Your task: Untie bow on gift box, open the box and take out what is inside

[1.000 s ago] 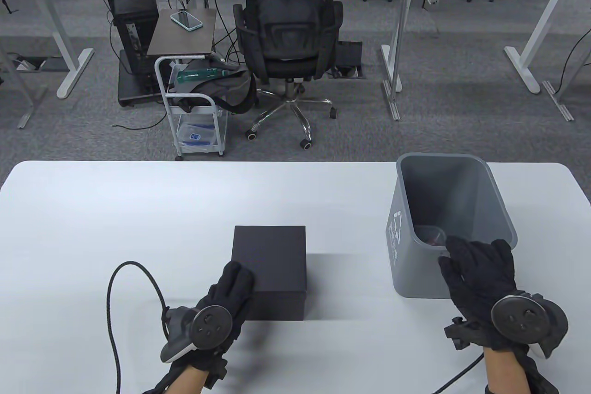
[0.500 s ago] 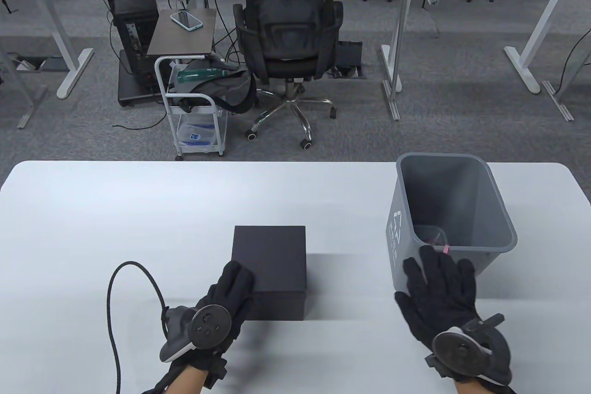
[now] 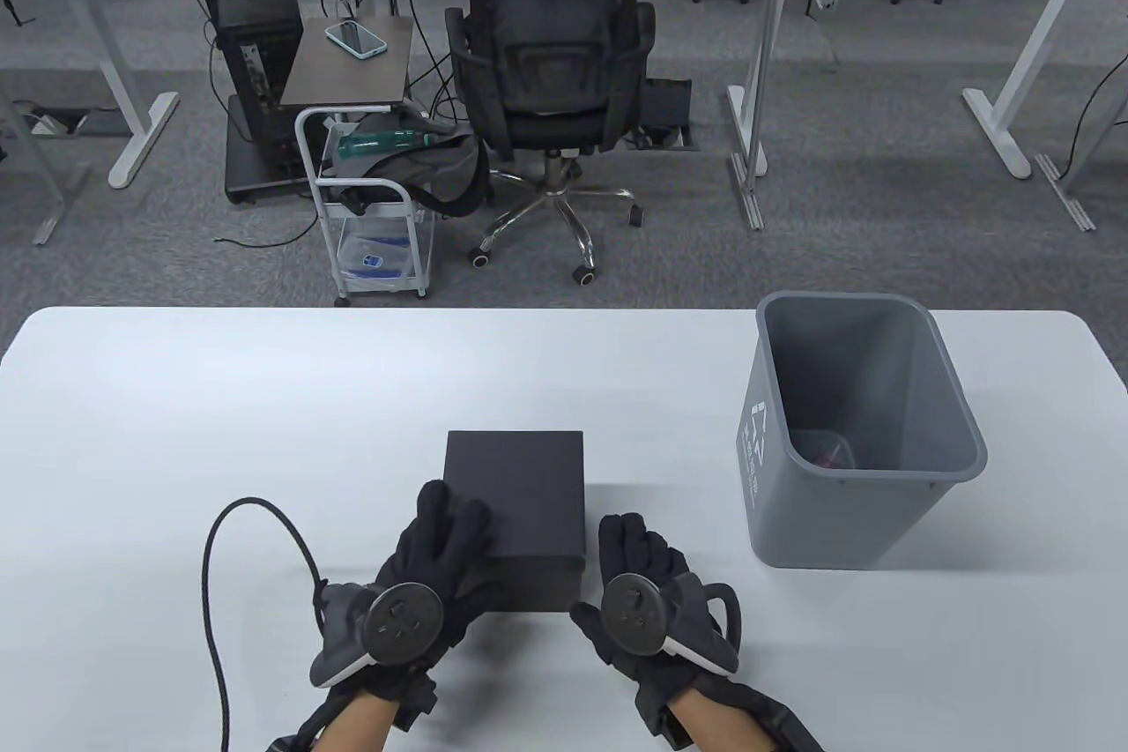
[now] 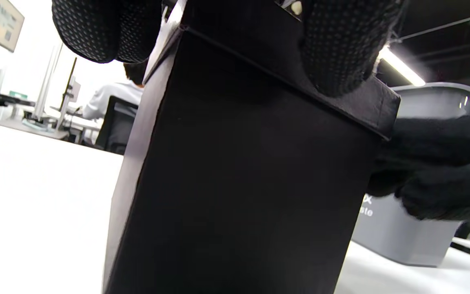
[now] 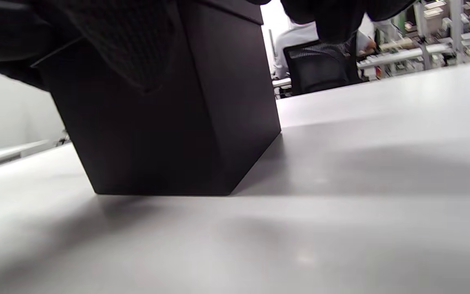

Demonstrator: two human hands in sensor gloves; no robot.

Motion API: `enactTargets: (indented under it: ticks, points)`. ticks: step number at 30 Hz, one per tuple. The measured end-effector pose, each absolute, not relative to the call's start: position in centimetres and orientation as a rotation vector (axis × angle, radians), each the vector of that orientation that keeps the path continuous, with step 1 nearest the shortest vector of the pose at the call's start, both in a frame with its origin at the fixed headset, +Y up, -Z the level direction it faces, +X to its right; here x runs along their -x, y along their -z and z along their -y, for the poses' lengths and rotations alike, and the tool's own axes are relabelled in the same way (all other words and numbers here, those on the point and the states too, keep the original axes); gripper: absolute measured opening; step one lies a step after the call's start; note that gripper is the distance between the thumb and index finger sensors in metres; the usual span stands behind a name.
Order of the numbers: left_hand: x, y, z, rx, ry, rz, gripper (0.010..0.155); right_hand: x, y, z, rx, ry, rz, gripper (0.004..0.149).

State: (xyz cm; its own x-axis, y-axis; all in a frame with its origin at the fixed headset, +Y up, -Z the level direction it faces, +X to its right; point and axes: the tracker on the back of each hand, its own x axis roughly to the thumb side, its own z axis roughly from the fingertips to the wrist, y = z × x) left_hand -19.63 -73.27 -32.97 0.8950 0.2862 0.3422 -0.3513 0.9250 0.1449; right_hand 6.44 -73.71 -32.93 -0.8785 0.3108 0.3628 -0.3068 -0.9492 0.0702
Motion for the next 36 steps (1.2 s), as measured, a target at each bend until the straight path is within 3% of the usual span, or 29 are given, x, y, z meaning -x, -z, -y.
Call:
enactTargets:
  ticks: [4, 13, 28, 36]
  points:
    - [19.3, 33.9, 73.6, -0.167, -0.294, 0.313, 0.093, -6.5, 33.9, 74.8, -0.513, -2.638, -0.064, 0.093]
    - [17.8, 33.8, 73.8, -0.255, -0.316, 0.364, 0.080, -6.9, 33.9, 76.2, -0.530, -2.413, -0.022, 0.091]
    - [16.3, 32.6, 73.3, -0.367, -0.355, 0.436, 0.074, -8.7, 33.2, 75.8, -0.499, -2.388, 0.046, 0.094]
    - [16.2, 32.5, 73.2, -0.355, -0.366, 0.436, 0.074, -8.9, 33.2, 75.9, -0.487, -2.364, 0.046, 0.093]
